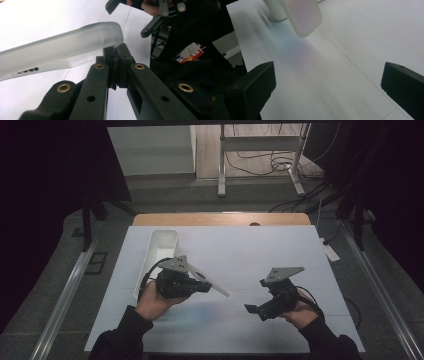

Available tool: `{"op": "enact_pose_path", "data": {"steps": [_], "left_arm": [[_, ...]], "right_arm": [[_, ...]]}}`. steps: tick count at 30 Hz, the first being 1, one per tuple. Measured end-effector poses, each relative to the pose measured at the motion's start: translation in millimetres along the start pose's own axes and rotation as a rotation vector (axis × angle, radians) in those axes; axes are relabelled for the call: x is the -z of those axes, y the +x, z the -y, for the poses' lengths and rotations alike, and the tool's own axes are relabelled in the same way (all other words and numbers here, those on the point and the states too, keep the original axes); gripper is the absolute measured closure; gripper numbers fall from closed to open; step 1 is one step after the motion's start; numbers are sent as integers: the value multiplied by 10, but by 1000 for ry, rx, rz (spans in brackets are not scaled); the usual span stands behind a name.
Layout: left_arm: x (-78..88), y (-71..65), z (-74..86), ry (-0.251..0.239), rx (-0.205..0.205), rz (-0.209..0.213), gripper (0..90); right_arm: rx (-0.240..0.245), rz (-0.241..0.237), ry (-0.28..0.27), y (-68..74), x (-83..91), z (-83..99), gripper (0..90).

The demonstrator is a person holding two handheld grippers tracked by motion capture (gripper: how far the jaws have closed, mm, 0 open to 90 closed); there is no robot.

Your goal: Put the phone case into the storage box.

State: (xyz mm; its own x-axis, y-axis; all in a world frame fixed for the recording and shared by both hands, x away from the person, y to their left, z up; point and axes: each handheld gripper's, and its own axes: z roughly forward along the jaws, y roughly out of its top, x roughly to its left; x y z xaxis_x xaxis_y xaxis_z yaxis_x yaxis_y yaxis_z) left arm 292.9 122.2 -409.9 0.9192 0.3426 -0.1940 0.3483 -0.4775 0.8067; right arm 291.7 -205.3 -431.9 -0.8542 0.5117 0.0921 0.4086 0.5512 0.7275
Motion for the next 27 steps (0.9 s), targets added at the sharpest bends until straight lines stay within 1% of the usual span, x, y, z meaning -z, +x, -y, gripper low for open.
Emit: {"op": "enact_pose_path", "data": {"steps": [4,6,11,16,22,26,27], "left_arm": [[22,34,1,6,4,-17,882],[34,48,3,8,11,-25,882],[65,83,6,10,19,-44,882],[101,127,7,21,23,-71,882],[148,173,11,17,40,-95,882],[191,217,11,25,43,-119,882],[191,217,11,25,43,-119,882]], "right_arm": [[5,15,2,8,25,31,0],[0,21,5,11,41,46,0],[-1,31,-8,-5,77,73,0],[-6,52,-8,-18,115,112,0],[-10,82,-14,-36,153,165,0],[-16,101,-12,-54,181,214,0],[-16,101,-12,-54,181,214,0]]}}
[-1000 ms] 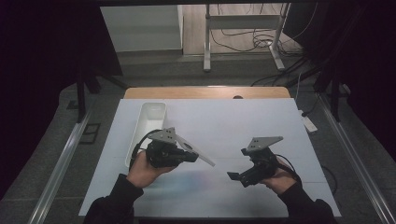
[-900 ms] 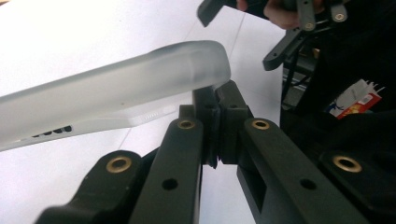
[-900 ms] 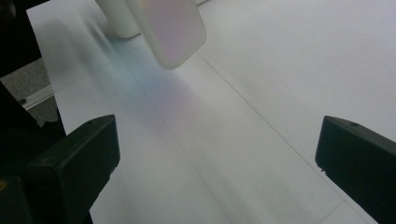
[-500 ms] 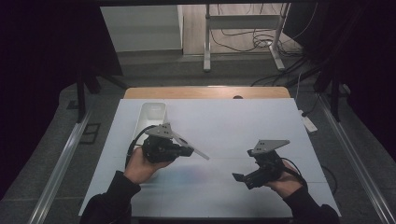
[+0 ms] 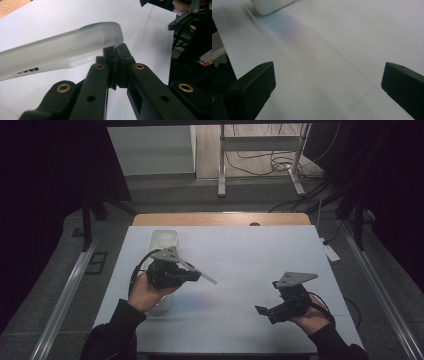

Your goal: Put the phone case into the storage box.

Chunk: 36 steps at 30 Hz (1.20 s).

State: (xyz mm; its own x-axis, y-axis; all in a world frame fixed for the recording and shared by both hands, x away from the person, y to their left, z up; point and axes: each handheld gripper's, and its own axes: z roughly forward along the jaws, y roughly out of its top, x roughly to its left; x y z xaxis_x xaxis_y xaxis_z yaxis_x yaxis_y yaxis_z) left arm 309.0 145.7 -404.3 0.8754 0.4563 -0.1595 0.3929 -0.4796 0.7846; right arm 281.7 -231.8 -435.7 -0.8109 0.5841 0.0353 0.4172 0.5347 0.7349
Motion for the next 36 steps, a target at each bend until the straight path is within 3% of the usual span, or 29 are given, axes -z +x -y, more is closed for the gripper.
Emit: {"op": "enact_pose_path", "data": {"steps": [17,36], "left_arm": [[166,185,-12,20,40,-84,882],[356,334,-59,29,69,-150,882]], "right_arm": [[-42,56,-12,-102,139,185,0],[-74,116,-21,-200,302,367,0]]}}
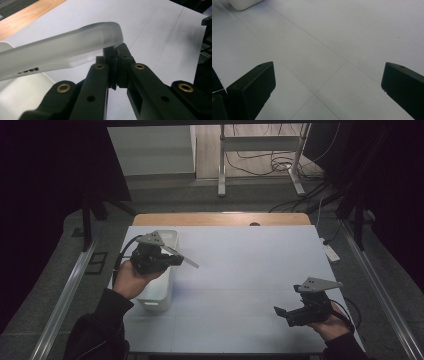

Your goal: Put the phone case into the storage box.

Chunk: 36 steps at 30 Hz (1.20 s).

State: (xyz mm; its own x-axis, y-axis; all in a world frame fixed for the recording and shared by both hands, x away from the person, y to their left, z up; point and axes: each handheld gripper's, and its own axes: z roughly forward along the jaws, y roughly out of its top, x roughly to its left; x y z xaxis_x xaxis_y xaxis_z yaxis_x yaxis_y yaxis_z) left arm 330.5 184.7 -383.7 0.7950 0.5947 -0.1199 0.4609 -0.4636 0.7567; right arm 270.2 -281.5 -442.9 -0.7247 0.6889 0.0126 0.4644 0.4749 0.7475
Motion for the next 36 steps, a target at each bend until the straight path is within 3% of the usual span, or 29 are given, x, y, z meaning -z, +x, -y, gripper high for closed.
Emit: {"op": "enact_pose_path", "data": {"steps": [19,36], "left_arm": [[128,180,-16,5,39,-62,882],[245,356,-41,32,65,-133,882]], "right_arm": [[-27,73,47,-106,93,182,0],[-120,114,38,-183,235,361,0]]}}
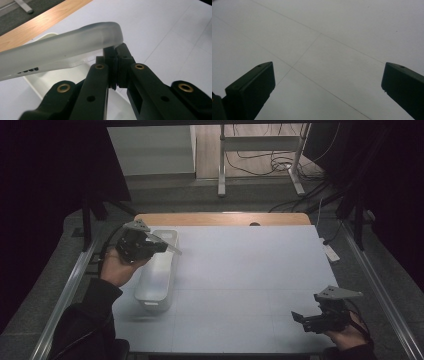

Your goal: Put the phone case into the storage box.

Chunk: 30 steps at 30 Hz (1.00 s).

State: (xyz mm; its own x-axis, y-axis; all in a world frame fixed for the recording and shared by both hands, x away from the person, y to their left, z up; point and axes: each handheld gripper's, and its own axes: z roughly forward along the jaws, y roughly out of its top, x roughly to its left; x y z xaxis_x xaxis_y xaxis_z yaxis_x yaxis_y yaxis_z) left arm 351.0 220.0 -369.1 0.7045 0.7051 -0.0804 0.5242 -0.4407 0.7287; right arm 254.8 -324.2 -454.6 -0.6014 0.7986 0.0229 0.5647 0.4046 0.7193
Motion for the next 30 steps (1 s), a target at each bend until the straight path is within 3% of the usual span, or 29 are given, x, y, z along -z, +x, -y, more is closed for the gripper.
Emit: {"op": "enact_pose_path", "data": {"steps": [12,21,30], "left_arm": [[1,140,-42,42,17,-54,882],[-84,235,-69,81,25,-88,883],[-203,354,-89,101,58,-108,882]], "right_arm": [[-23,21,1,-22,45,24,0],[-24,30,-6,-15,78,40,0],[-27,28,-5,-16,100,49,0]]}}
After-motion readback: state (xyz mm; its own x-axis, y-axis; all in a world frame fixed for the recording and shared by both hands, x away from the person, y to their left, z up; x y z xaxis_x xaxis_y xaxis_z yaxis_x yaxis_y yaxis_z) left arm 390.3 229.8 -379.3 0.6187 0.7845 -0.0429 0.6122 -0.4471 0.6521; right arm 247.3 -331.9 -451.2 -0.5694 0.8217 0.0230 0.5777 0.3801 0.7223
